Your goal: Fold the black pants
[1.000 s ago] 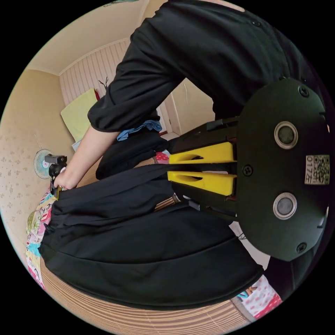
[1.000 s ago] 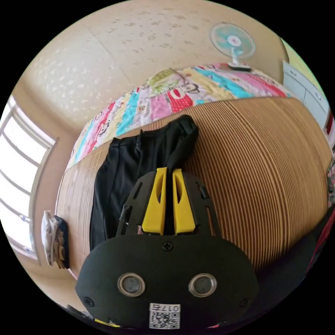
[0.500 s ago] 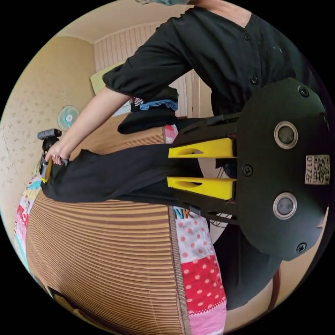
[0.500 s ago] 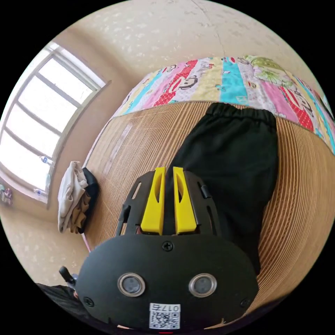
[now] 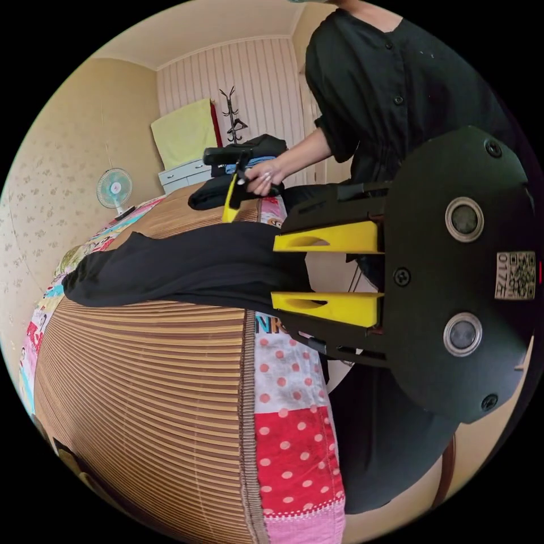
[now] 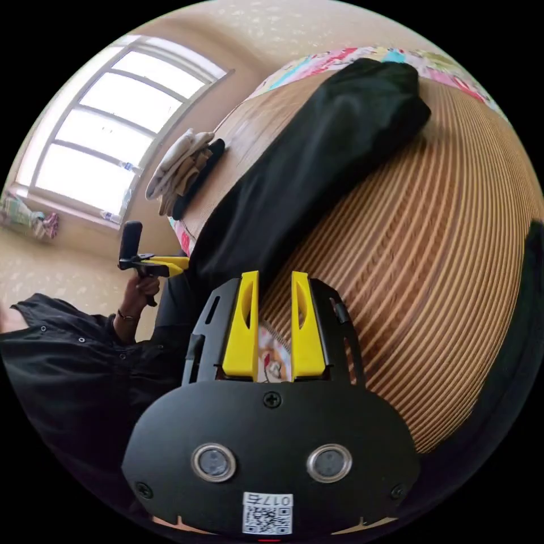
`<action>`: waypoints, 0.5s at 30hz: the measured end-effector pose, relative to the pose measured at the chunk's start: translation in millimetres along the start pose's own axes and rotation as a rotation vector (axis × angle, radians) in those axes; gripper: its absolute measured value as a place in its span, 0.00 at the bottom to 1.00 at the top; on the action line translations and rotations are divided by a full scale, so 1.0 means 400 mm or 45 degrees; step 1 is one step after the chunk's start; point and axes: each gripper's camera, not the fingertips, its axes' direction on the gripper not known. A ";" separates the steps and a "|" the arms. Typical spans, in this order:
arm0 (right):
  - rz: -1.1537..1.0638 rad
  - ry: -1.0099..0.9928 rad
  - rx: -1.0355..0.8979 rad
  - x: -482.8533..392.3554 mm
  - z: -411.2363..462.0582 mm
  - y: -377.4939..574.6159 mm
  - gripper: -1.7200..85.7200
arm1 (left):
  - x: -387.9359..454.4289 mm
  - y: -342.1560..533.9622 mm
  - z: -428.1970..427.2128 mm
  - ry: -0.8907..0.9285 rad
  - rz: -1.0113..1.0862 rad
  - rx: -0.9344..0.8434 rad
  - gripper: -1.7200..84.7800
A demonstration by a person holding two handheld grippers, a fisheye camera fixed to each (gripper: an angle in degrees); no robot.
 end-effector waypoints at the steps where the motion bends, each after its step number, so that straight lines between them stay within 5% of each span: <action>1: 0.110 -0.030 0.012 0.003 0.007 0.075 0.12 | 0.005 -0.001 -0.004 -0.017 -0.012 -0.004 0.14; 11: 0.388 -0.188 0.172 -0.065 0.107 0.302 0.10 | 0.067 -0.023 0.011 -0.265 0.056 -0.127 0.08; 15: 0.400 -0.204 0.193 -0.076 0.096 0.313 0.11 | 0.010 -0.003 -0.054 -0.013 0.071 -0.039 0.07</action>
